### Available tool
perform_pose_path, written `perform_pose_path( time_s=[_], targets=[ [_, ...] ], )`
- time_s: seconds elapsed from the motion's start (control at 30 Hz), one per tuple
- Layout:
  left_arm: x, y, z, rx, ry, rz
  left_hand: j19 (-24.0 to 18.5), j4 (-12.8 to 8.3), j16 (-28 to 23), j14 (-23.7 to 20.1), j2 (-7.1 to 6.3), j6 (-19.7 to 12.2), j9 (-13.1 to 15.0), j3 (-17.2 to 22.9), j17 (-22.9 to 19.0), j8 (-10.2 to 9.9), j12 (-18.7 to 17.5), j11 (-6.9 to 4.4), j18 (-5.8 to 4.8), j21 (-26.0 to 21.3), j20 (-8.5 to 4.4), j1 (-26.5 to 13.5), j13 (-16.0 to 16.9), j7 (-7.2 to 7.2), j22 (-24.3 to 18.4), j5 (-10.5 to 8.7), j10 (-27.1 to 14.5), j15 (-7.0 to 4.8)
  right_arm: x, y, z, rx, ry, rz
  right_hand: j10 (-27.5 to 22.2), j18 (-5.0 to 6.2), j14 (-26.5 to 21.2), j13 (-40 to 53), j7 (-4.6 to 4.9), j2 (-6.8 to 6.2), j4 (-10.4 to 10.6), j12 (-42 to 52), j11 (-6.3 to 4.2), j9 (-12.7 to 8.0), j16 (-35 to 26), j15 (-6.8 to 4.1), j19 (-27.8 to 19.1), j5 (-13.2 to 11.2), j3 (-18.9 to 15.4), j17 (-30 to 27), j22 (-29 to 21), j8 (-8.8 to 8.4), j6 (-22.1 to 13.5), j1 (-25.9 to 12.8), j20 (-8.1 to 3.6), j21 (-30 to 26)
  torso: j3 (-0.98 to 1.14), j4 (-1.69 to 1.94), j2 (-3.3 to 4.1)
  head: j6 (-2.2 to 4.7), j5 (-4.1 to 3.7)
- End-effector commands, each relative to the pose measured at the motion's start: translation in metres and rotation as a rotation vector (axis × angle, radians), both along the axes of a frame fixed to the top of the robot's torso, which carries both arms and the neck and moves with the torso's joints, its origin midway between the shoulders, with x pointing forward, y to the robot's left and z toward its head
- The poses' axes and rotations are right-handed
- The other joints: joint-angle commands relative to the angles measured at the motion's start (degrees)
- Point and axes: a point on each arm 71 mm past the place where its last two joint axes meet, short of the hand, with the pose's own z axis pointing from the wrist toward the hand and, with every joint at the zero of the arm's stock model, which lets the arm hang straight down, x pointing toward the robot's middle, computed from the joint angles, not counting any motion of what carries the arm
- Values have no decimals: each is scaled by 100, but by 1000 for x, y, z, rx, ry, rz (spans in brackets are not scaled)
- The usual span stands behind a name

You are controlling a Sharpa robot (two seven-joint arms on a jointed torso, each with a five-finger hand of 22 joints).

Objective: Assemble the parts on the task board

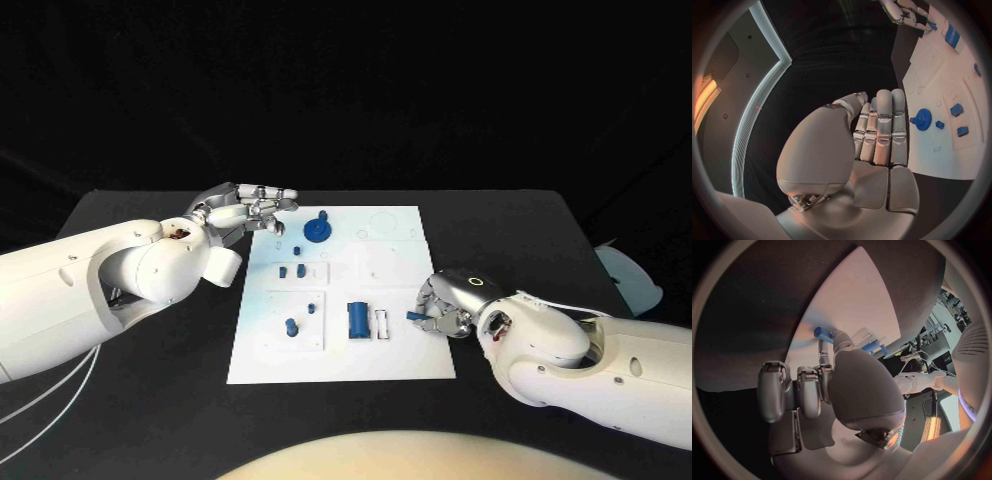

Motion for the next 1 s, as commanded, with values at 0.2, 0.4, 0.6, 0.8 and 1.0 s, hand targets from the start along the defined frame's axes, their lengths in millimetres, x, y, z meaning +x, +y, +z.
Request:
perform_pose_path(
  time_s=[0.2, 0.4, 0.6, 0.8, 1.0],
  targets=[
    [-1, -3, 1, -11, -3, -17, 15, 0, -26, -42, 40, -24, -7, -26, -8, 5, 12, 1, 77, -23, 16, -26, 5, -4, -7, 23, -45, 5, -3, 3, 8, 126, 41, -88, 307, -91, 584, 957, -29, 119, 62, 27, -81, 54, 12, -32, 294, 168, 223, 1411, 1285, 42, 17, 77, -47, 57, -3, 3, 5, -5, 9],
    [-1, -3, 1, -12, -3, -18, 15, -4, -27, -43, 45, -27, -8, -21, -10, 5, 13, 0, 78, -25, 16, -19, 4, -4, -8, 25, -50, 4, -4, 12, 13, 223, 73, -125, 312, -91, 584, 960, -26, 56, 133, 27, -79, 79, 12, -30, 295, 238, 338, 1410, 1285, 51, 10, -3, -48, 61, -5, 6, 5, -15, 1],
    [-1, -4, 1, -13, -3, -21, 15, -4, -27, -43, 45, -27, -8, -21, -10, 5, 13, 0, 78, -25, 16, -19, 4, -4, -8, 25, -50, 4, -4, 19, 10, 299, 140, -174, 317, -89, 585, 965, -25, 10, 195, 31, -78, 99, 14, -29, 291, 266, 410, 1415, 1282, 59, 11, -77, -48, 48, -6, 3, 3, -26, 3],
    [-2, -5, 2, -14, -2, -25, 15, -4, -27, -43, 45, -27, -8, -21, -10, 5, 13, 0, 78, -25, 16, -19, 4, -4, -8, 25, -50, 4, -4, 27, 4, 336, 211, -200, 329, -90, 587, 979, -24, -56, 324, 47, -76, 129, 19, -27, 294, 271, 489, 1426, 1283, 76, 21, -246, -45, 55, -1, 8, 6, -35, 12],
    [-3, -6, 2, -15, -2, -28, 15, -4, -27, -43, 45, -27, -8, -21, -10, 5, 13, 0, 78, -25, 16, -19, 4, -4, -8, 25, -50, 4, -2, 30, 0, 339, 240, -206, 338, -91, 589, 987, -33, -89, 380, 57, -81, 156, 22, -30, 297, 271, 529, 1434, 1285, 102, 51, -393, -46, 62, -1, 2, 6, -40, 27]
  ],
)
